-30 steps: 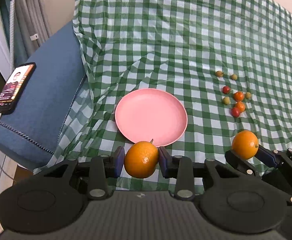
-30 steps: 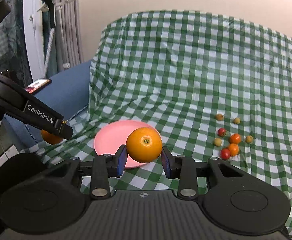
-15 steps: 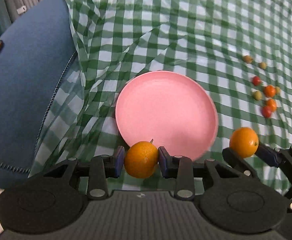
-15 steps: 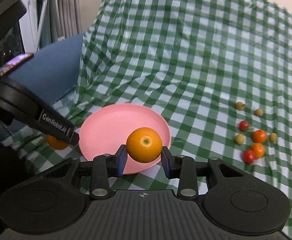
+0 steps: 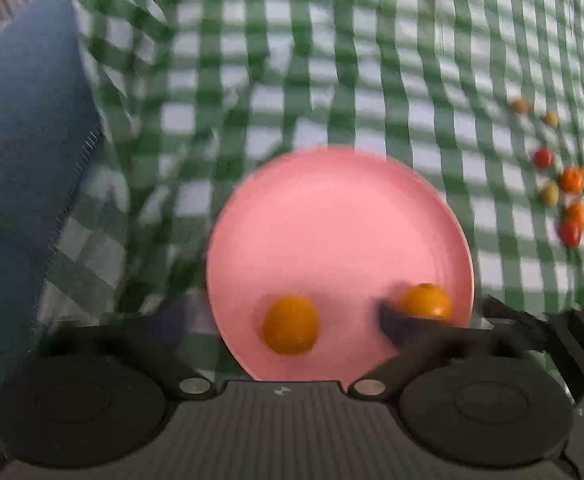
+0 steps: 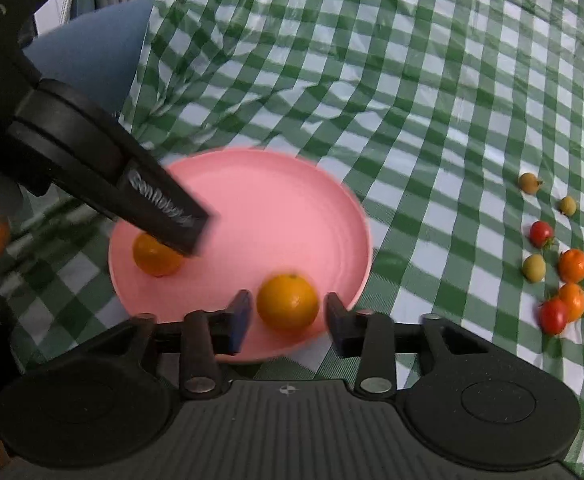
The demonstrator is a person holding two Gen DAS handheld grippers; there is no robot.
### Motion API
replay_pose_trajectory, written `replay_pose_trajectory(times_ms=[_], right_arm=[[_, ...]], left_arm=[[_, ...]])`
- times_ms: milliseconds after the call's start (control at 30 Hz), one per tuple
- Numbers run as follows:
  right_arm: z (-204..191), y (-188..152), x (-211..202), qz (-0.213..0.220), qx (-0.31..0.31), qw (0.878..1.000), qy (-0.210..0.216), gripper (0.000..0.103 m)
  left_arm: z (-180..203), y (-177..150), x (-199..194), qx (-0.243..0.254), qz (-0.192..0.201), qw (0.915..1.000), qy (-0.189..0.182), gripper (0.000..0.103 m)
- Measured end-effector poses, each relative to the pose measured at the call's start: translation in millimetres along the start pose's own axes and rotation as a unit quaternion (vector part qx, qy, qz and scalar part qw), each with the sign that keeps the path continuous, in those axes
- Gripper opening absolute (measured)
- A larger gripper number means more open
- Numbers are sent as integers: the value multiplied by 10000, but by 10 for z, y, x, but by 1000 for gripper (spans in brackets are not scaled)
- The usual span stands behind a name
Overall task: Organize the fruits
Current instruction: 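Carry both tangerines to the pink plate and open both tools to release, then move both tools back toward the remaining fruit cluster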
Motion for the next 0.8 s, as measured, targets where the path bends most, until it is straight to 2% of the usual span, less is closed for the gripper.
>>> replay_pose_trajectory(times_ms=[33, 133, 233, 300, 400, 600, 800], right_arm=[[19, 20, -79, 53, 43, 10000, -35, 79], [38, 19, -393, 181, 84, 9998, -82, 86], [22, -53, -712, 249, 253, 9993, -110, 92], [-24, -128, -947, 299, 410, 9987, -90, 94], [-98, -154, -1224, 472, 482, 9977, -78, 96], [-109, -92, -1694, 989, 401, 9936, -370, 98], [-153, -100, -2051, 1354, 345, 9890, -496, 99]], left_arm=[[-25, 18, -93, -47, 151, 9999, 17, 103], [-57, -53, -318, 44, 96, 9999, 91, 103], [-127, -248, -549, 80, 34, 9991, 419, 103], [-163, -420, -717, 53, -40, 9984, 565, 103], [-209, -660, -981, -113, -8, 9989, 458, 103], [-288, -925, -1508, -393, 410, 9981, 237, 103], [-235, -1034, -1892, -359, 860, 9952, 300, 103]])
Point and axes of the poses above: each gripper's, at about its wrist camera, not at the fingertips, and x roughly the way its jaws point, z to its right, y to its top, the point moved 9 cm from there along x, roughly the way its jaws point, and after that the axes turned 5 degrees about -x, right-handed, at the moved point
